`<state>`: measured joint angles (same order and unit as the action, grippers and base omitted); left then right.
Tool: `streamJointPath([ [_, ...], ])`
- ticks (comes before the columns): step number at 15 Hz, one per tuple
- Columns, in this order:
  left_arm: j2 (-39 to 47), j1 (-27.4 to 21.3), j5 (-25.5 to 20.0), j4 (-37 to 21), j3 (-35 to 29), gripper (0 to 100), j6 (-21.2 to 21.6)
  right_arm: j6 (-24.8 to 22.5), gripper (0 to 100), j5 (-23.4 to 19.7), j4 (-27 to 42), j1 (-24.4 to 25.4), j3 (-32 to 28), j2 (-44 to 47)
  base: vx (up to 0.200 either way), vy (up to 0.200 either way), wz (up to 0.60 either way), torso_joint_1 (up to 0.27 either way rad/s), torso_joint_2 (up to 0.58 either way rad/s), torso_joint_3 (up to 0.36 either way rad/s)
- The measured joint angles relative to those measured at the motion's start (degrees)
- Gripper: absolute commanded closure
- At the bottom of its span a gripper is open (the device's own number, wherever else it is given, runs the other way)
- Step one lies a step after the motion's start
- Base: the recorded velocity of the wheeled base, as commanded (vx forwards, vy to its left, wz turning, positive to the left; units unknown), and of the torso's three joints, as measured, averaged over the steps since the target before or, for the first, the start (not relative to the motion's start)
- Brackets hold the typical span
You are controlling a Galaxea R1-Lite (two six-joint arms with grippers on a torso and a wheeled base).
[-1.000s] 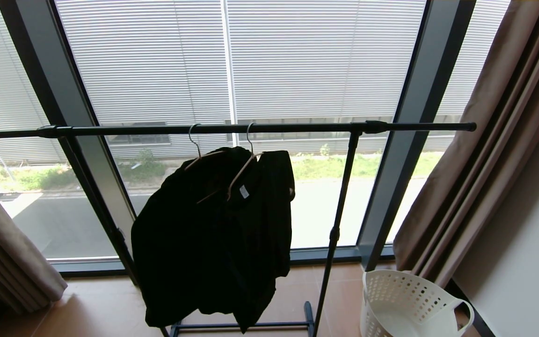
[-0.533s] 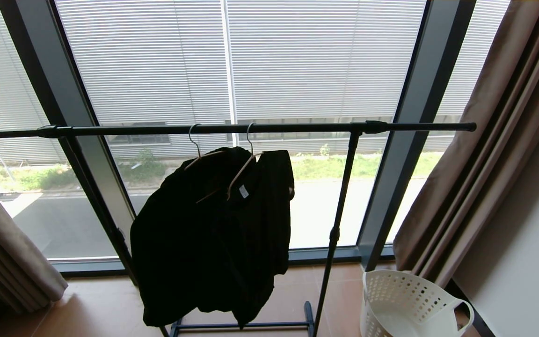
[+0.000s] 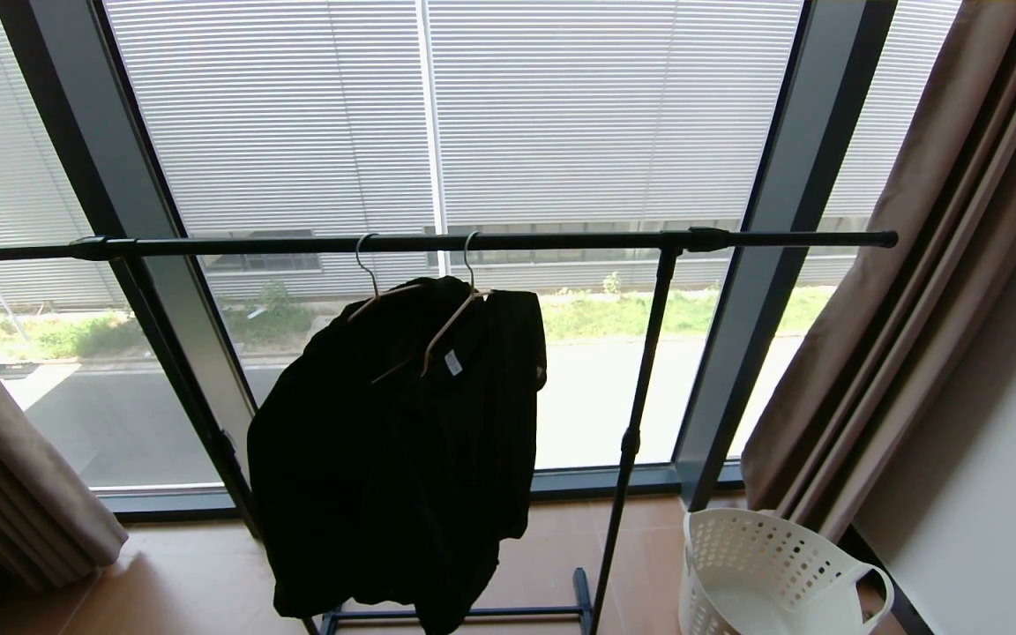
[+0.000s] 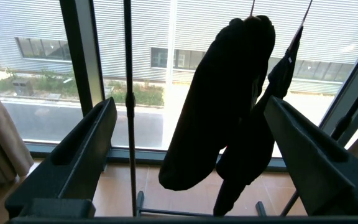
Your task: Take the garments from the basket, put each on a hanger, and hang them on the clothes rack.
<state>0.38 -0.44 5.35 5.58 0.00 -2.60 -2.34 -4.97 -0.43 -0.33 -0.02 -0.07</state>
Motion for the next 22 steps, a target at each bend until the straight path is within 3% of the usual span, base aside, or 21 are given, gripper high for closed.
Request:
streamJointPath([
  [22,0.0,0.0,0.0,0.0,0.0,0,0.0,-0.1,0,-0.1,0.0,0.0,0.0,0.0,0.0,0.0,0.0,0.0,0.0,0.0],
])
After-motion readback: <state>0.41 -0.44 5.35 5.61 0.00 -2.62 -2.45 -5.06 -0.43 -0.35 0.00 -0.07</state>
